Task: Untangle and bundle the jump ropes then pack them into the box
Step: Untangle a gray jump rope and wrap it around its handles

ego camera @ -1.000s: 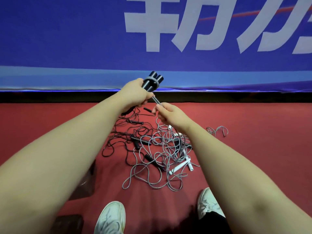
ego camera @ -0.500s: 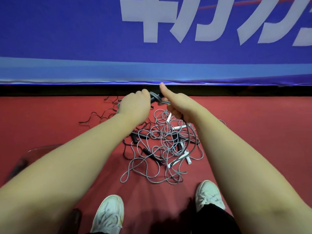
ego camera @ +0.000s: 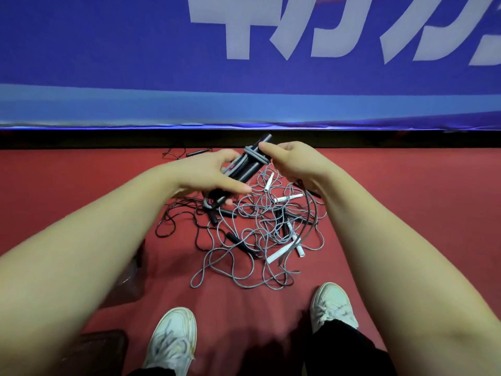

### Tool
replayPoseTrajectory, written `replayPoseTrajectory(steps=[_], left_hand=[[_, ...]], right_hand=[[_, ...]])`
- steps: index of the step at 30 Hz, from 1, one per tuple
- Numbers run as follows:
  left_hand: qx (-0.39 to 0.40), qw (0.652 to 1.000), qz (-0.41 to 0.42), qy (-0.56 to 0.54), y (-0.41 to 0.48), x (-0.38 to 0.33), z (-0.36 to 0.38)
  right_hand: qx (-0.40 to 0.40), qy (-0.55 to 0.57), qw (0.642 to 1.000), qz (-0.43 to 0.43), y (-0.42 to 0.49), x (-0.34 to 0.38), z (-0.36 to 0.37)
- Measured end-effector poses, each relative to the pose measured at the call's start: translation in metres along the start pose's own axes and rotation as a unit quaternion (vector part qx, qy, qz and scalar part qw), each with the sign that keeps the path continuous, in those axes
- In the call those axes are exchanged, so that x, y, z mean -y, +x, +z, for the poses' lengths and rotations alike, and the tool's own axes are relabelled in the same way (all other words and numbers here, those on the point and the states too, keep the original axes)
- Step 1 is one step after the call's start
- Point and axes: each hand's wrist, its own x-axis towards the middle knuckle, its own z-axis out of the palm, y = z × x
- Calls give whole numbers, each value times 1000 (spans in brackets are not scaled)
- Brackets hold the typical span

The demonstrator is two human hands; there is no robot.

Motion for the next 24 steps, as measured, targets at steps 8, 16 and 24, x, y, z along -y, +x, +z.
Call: replayPoseTrajectory(steps=[8, 16, 24], left_hand=[[176, 928, -32, -328, 0, 23, 4], [56, 890, -27, -452, 14, 13, 15], [-131, 987, -20, 95, 11, 18, 8]], right_hand=[[46, 112, 992, -26, 2, -1, 0], [83, 81, 993, -9, -1, -9, 7], [92, 81, 990, 64, 3, -13, 9]])
